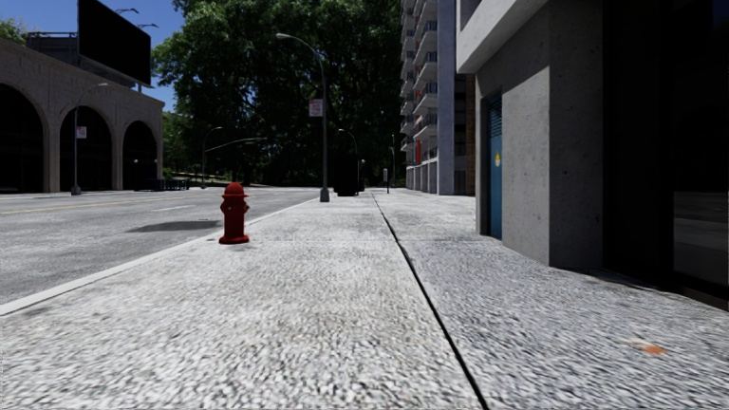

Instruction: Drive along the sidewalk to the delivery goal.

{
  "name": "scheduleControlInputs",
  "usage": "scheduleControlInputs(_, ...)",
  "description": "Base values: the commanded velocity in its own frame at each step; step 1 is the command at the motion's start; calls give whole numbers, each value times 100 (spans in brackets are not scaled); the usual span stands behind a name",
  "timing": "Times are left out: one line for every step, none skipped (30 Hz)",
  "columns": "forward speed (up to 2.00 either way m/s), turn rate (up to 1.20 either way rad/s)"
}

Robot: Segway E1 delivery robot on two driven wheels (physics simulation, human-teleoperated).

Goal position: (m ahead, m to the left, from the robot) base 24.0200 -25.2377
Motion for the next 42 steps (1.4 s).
scheduleControlInputs(200,0)
scheduleControlInputs(200,0)
scheduleControlInputs(200,0)
scheduleControlInputs(200,0)
scheduleControlInputs(200,0)
scheduleControlInputs(200,0)
scheduleControlInputs(200,0)
scheduleControlInputs(200,0)
scheduleControlInputs(200,0)
scheduleControlInputs(200,0)
scheduleControlInputs(200,0)
scheduleControlInputs(200,0)
scheduleControlInputs(200,0)
scheduleControlInputs(200,0)
scheduleControlInputs(200,0)
scheduleControlInputs(200,0)
scheduleControlInputs(200,0)
scheduleControlInputs(200,0)
scheduleControlInputs(200,0)
scheduleControlInputs(200,0)
scheduleControlInputs(200,0)
scheduleControlInputs(200,0)
scheduleControlInputs(200,0)
scheduleControlInputs(200,0)
scheduleControlInputs(200,0)
scheduleControlInputs(200,0)
scheduleControlInputs(200,0)
scheduleControlInputs(200,0)
scheduleControlInputs(200,0)
scheduleControlInputs(200,0)
scheduleControlInputs(200,0)
scheduleControlInputs(200,0)
scheduleControlInputs(200,0)
scheduleControlInputs(200,0)
scheduleControlInputs(200,0)
scheduleControlInputs(200,0)
scheduleControlInputs(200,0)
scheduleControlInputs(200,0)
scheduleControlInputs(200,0)
scheduleControlInputs(200,0)
scheduleControlInputs(200,-2)
scheduleControlInputs(200,-14)
